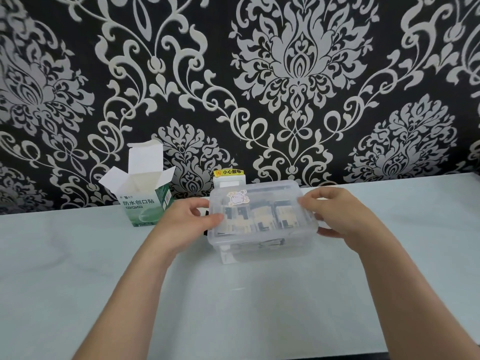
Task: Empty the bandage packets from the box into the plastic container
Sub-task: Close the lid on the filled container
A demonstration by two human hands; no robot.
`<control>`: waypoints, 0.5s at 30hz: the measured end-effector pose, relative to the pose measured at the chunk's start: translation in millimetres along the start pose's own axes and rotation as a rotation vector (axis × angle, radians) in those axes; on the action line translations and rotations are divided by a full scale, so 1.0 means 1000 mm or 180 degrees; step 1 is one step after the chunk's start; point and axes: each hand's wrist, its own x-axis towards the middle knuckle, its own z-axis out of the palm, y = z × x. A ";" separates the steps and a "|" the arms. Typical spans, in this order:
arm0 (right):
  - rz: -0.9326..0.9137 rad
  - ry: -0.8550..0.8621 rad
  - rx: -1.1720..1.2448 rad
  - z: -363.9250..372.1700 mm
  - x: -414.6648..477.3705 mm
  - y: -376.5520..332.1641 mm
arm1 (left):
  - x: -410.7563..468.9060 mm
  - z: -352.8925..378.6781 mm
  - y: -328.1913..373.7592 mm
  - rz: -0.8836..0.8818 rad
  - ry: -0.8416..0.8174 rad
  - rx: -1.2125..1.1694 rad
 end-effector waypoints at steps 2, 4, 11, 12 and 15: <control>0.0163 -0.0131 0.0169 0.000 -0.001 0.000 | 0.001 0.001 -0.004 -0.0269 -0.0025 -0.0224; 0.0148 0.0057 0.0164 0.001 0.000 -0.001 | 0.002 0.002 -0.006 -0.0515 -0.0198 -0.0648; -0.0550 0.0971 -0.1662 0.015 -0.008 -0.014 | 0.004 0.006 -0.006 -0.0350 -0.0337 -0.0886; -0.0606 0.1011 -0.1963 0.019 -0.010 -0.016 | 0.003 0.006 -0.005 -0.0316 -0.0322 -0.0840; -0.0770 0.1119 -0.2878 0.033 -0.020 -0.023 | 0.002 0.010 -0.003 -0.0212 -0.0151 -0.0663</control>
